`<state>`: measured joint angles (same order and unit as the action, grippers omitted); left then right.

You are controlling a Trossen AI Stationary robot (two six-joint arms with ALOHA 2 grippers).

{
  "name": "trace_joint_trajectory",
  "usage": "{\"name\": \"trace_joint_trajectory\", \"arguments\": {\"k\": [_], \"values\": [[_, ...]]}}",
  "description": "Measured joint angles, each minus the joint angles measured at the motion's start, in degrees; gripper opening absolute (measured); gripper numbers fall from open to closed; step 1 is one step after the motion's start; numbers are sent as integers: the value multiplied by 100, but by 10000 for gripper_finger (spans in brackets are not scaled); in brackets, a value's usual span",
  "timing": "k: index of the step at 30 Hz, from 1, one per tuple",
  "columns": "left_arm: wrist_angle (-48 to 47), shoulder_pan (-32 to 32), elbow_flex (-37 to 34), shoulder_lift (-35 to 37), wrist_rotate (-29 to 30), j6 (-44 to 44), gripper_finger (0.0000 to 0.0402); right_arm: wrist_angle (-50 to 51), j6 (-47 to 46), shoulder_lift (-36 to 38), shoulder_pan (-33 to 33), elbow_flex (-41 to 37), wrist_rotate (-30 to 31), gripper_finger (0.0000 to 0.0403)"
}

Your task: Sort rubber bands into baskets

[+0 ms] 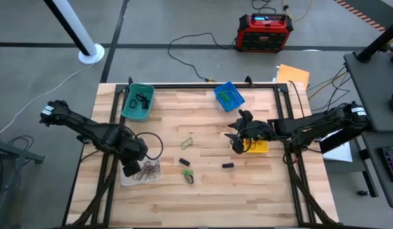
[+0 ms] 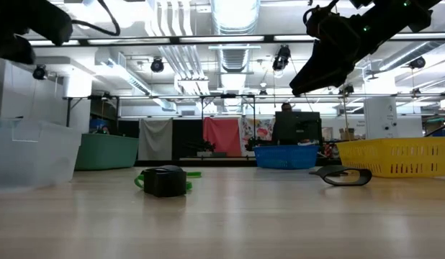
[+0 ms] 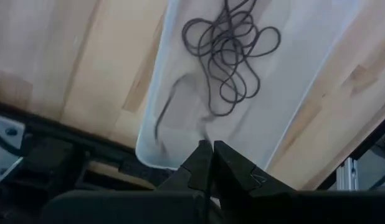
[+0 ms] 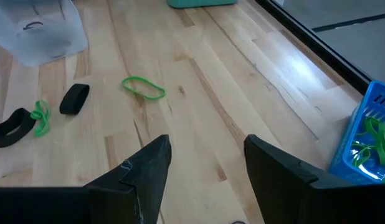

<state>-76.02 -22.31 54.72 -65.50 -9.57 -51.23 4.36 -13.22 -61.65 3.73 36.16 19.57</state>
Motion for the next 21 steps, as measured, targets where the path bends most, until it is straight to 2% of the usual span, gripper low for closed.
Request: {"name": "trace_joint_trajectory", "arguments": {"k": [4,11,15,21], "values": [[379,0,0,-134,-2,198,0,-3,0,0,0,0,0,199],[1813,2,-68,-500,60,1146,0,-42,35,0,0,0,-1,199],[1792,-1,-229,-836,-192,1367,0,-40,33,0,0,-2,-2,199],[1600,7,-295,-1070,247,1118,0,-42,31,0,0,-2,-2,199]]}}
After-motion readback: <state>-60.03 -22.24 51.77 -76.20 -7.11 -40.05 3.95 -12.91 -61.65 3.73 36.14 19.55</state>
